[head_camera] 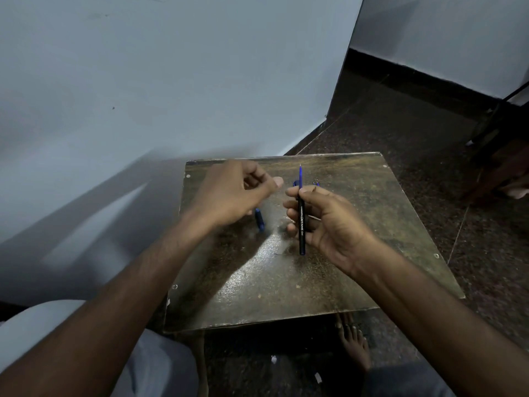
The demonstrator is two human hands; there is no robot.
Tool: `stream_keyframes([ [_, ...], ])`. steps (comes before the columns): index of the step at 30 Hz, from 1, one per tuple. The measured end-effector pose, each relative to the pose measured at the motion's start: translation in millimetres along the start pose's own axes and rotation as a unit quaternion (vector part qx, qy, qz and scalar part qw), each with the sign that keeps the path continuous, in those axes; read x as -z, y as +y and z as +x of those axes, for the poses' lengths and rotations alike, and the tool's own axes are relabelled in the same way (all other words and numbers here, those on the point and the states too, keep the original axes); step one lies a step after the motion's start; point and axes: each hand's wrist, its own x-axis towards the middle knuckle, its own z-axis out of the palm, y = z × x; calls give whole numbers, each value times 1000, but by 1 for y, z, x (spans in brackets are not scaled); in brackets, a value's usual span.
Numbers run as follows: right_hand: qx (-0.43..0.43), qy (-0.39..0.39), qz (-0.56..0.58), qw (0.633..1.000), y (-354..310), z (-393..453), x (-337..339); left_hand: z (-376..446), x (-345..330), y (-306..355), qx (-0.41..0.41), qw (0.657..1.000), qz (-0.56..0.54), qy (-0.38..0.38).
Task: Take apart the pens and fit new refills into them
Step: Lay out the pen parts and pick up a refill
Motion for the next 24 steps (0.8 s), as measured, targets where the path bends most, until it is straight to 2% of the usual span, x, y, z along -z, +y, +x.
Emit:
stream_keyframes([
  [6, 28, 10, 54, 998, -3, 2, -4, -9, -25, 18, -28, 1000, -4, 14],
  [10, 29, 5, 73, 997, -8, 2, -6, -9, -25, 18, -37, 998, -27, -33],
  [13, 38, 15, 51, 998, -13, 3, -6, -9, -27, 17, -46, 998, -9, -40],
  [18, 151, 113, 8, 982, -50, 13, 20, -8, -24, 13, -28, 997, -25, -65],
  [20, 206, 133, -54, 968, -66, 18, 40, -7, -22, 10, -20, 996, -42, -73],
  [21, 221, 148, -149, 952, -71, 20, 51, -6, -21, 9, -14, 996, -52, -76],
  [22, 225, 169, -283, 917, -75, 23, 61, -5, -20, 8, -8, 995, -60, -76],
  [24, 215, 197, -533, 794, -76, 29, 81, -4, -20, 7, -2, 995, -71, -72],
])
